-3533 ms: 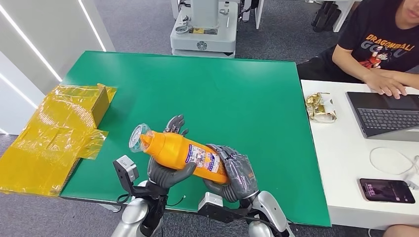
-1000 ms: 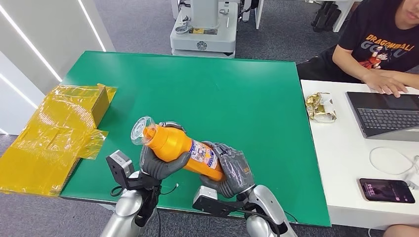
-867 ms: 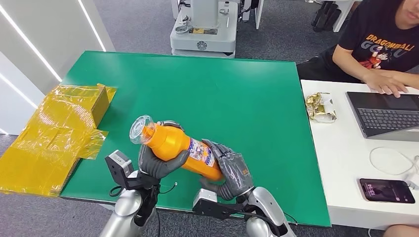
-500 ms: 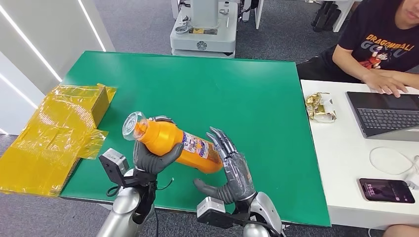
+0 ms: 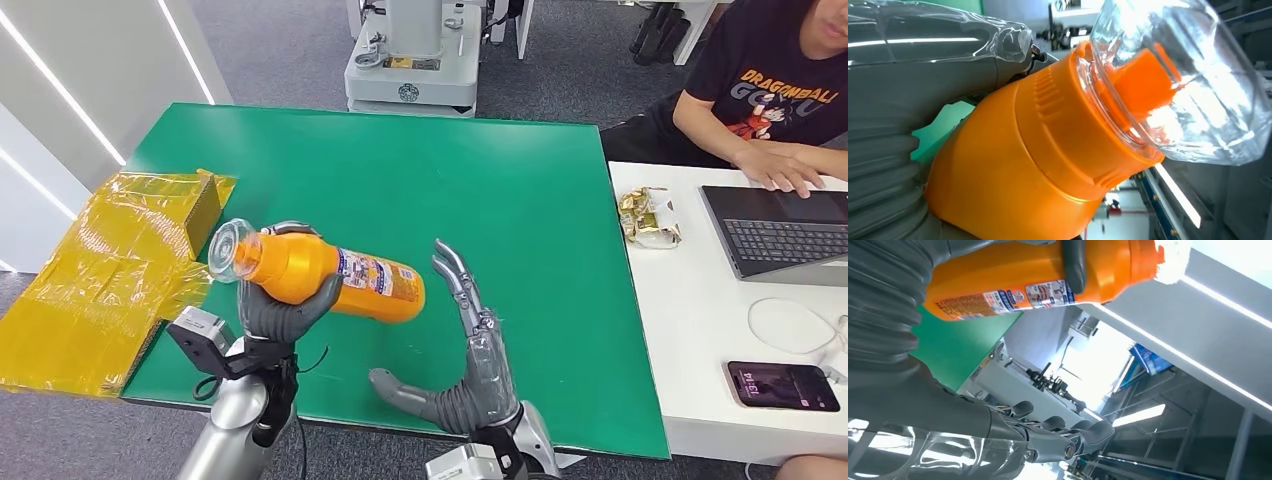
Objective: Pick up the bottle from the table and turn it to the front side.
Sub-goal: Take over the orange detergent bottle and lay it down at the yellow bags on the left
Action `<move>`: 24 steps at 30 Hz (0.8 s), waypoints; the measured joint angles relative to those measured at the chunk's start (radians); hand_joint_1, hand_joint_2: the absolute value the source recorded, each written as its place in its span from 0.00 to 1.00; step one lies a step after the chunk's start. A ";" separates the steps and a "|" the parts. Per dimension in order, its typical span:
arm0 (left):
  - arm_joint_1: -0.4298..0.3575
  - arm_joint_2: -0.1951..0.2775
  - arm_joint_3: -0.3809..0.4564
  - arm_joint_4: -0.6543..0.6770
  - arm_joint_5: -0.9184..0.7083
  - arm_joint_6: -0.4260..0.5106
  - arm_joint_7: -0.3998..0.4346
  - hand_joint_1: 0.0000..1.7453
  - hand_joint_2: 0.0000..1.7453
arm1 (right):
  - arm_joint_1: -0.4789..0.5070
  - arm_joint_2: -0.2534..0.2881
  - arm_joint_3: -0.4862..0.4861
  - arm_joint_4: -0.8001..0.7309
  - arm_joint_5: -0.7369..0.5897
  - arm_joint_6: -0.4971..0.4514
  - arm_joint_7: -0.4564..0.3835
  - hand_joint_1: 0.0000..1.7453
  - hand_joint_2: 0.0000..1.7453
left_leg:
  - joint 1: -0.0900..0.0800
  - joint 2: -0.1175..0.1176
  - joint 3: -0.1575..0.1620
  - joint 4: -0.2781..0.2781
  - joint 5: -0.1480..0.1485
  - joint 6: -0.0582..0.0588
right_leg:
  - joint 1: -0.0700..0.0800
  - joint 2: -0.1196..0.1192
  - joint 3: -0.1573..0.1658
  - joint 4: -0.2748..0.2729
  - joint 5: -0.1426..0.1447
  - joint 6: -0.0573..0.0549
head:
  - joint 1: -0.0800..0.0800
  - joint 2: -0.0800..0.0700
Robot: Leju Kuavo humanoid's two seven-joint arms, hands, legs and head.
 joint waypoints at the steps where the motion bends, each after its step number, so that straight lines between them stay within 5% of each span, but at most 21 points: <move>1: 0.005 0.008 0.005 -0.010 -0.035 0.021 0.008 1.00 1.00 | 0.000 -0.001 0.004 -0.005 -0.010 -0.004 -0.001 0.00 1.00 | 0.000 0.000 0.000 0.000 0.000 0.000 | 0.000 0.000 0.000 0.000 0.000 0.000 | 0.000 0.000; 12: 0.045 0.137 0.088 -0.107 -0.363 0.180 0.071 1.00 1.00 | 0.024 -0.017 0.021 -0.032 -0.063 -0.092 -0.038 0.00 1.00 | 0.001 0.000 0.000 0.000 0.000 0.000 | 0.000 0.001 0.000 0.000 0.000 0.000 | 0.000 0.000; 24: -0.095 0.321 0.158 -0.078 -0.584 0.192 0.210 1.00 1.00 | 0.031 -0.025 0.022 -0.054 -0.092 -0.111 -0.051 0.00 1.00 | 0.001 0.000 0.001 0.000 0.001 -0.001 | 0.001 0.001 0.000 0.001 0.000 -0.001 | 0.000 0.000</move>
